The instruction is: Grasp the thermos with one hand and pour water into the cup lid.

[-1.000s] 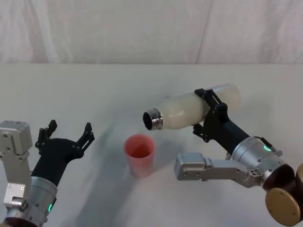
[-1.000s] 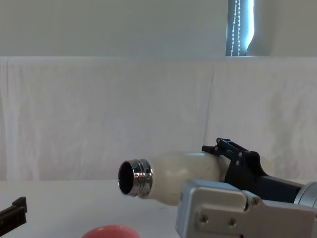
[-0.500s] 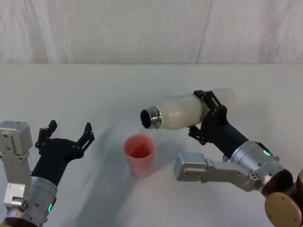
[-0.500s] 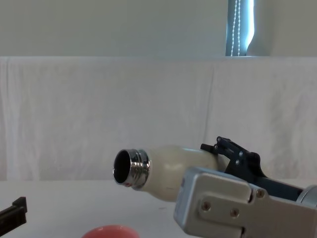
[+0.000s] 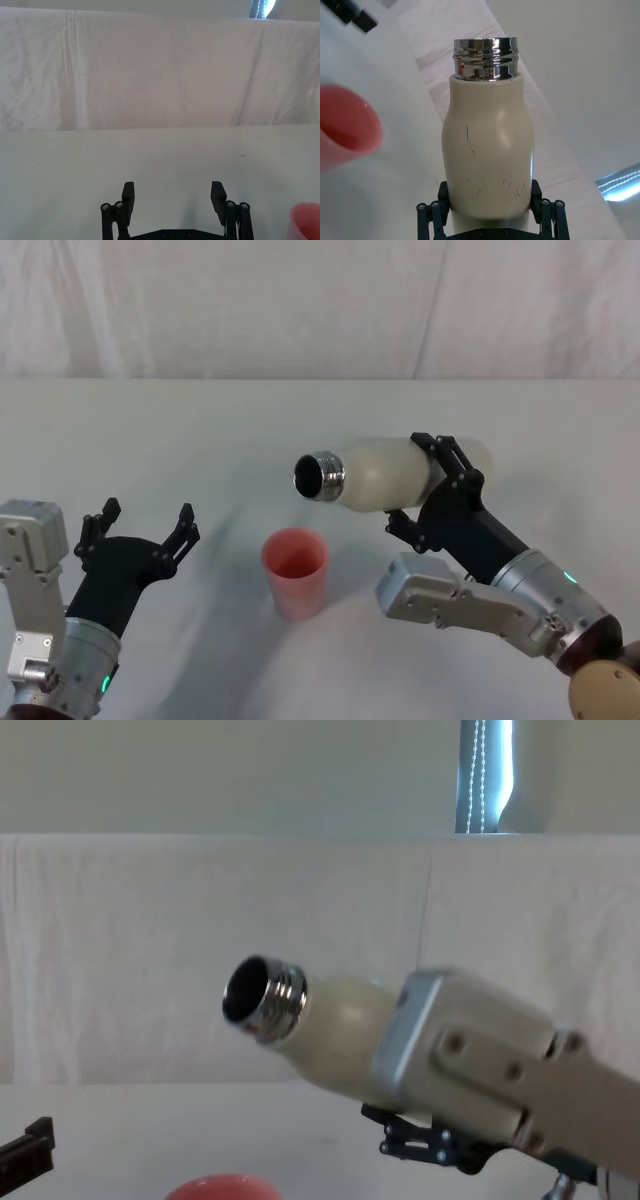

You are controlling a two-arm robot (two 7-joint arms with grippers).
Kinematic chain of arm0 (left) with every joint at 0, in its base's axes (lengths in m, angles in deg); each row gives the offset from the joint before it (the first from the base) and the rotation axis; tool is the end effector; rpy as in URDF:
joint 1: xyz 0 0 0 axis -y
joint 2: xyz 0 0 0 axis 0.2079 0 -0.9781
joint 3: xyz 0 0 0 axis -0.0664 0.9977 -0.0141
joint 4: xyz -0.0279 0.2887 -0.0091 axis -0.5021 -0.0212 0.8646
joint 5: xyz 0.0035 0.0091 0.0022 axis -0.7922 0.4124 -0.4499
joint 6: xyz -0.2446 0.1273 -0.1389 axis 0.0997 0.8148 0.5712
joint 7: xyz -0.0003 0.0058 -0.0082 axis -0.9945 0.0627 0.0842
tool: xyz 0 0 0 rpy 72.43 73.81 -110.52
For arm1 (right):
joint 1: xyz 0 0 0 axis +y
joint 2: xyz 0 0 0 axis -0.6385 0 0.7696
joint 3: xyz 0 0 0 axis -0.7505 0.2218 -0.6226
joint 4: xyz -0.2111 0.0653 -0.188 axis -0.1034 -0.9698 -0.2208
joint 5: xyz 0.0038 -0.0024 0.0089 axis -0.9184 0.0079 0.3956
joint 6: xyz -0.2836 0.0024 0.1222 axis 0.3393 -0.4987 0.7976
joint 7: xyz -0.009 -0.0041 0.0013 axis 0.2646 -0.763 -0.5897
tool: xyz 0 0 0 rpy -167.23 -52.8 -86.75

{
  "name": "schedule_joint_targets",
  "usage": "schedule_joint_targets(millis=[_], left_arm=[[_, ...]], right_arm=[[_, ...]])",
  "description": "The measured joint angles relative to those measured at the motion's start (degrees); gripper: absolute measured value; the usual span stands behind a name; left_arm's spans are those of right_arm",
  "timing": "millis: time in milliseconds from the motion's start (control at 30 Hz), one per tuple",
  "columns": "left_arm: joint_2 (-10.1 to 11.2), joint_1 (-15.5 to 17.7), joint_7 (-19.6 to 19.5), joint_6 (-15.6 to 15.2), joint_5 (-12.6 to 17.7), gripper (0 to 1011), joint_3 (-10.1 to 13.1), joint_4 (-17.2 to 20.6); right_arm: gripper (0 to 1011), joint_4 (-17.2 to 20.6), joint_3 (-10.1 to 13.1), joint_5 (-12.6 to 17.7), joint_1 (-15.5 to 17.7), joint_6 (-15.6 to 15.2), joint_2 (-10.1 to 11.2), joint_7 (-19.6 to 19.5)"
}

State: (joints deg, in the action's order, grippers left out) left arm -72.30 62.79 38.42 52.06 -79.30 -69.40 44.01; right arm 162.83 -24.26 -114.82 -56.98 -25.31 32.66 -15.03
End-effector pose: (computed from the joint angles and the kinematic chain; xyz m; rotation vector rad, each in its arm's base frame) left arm 0.2530 0.0376 -0.2853 -0.0379 0.0141 1.4461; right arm 0.3133 0.0705 -0.2546 -0.4554 -1.0188 -0.8714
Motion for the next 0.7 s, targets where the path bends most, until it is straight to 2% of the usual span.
schedule_joint_targets(millis=[200, 500, 700], left_arm=[[0.0, 0.0, 0.0, 0.0, -0.01, 1001, 0.0, 0.0], [0.0, 0.0, 0.0, 0.0, 0.0, 1001, 0.0, 0.0], [0.0, 0.0, 0.0, 0.0, 0.0, 1001, 0.0, 0.0]], right_arm=[[959, 1.87, 1.95, 4.75, 2.31, 0.32, -1.36, 0.96], [959, 3.55, 4.02, 9.32, 4.94, 0.69, -2.54, 2.16], [959, 4.45, 6.14, 13.83, 7.31, 1.42, -3.7, 2.5]])
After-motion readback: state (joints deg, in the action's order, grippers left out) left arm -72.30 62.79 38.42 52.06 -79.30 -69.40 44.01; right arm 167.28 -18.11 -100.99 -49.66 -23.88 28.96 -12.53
